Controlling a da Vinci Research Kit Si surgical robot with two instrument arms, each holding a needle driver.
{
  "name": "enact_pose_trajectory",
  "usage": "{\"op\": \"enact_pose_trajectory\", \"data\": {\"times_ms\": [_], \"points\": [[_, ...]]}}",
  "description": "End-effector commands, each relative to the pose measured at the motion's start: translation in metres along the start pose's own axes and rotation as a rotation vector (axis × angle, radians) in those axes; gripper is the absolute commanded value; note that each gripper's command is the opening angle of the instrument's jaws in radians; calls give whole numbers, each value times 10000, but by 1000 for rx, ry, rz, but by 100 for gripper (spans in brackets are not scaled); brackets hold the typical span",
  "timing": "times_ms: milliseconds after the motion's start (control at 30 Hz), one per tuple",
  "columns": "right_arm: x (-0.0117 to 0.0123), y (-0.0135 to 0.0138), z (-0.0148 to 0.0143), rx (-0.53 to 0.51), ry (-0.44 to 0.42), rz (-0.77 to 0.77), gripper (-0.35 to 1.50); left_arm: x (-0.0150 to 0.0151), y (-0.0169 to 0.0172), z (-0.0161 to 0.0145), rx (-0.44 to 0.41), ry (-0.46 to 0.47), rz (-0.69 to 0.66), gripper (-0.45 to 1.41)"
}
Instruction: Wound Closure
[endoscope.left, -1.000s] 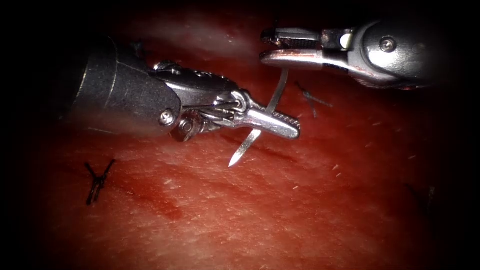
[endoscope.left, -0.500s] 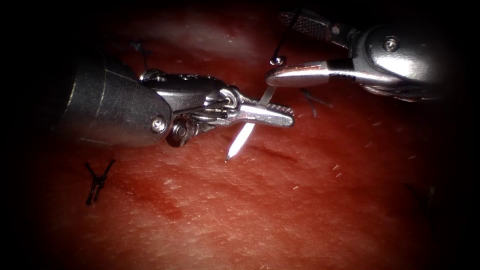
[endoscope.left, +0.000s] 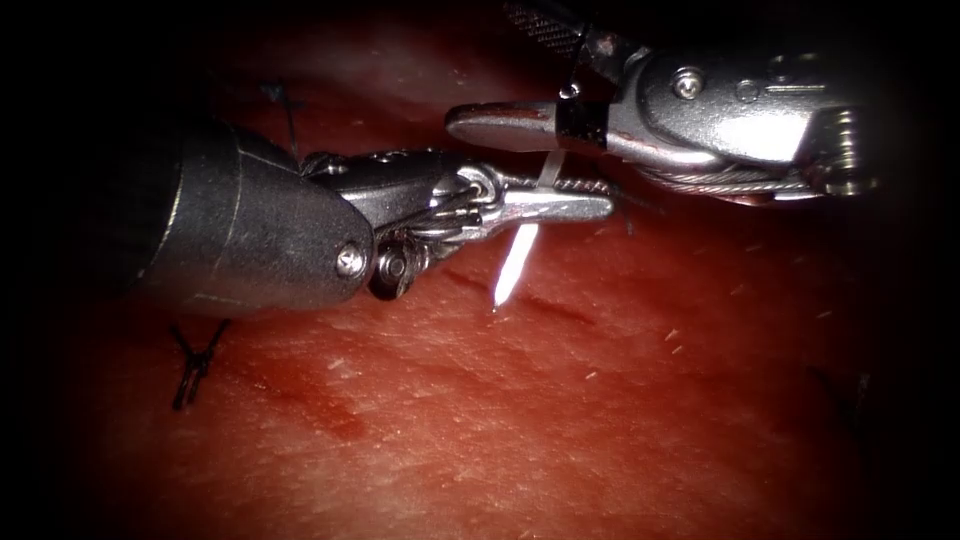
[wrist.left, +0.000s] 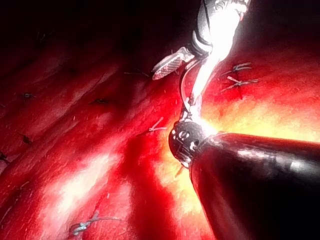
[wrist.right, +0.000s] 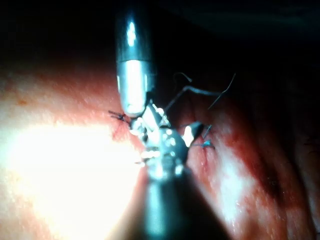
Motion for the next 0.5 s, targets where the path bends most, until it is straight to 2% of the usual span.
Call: {"op": "enact_pose_trajectory", "data": {"times_ms": [33, 333, 433, 500], "points": [[-1, 0, 7, -7, 3, -6, 62, -1, -3, 5, -3, 5, 0, -45], [-10, 6, 5, -18, 13, -32, 52, 7, 0, -1, -1, 48, -10, -45], [-14, 7, 6, -20, 13, -35, 41, 6, 1, -3, 2, 54, -10, -45], [-17, 8, 5, -23, 15, -38, -1, 3, 3, -3, -4, 49, -9, -45]]}}
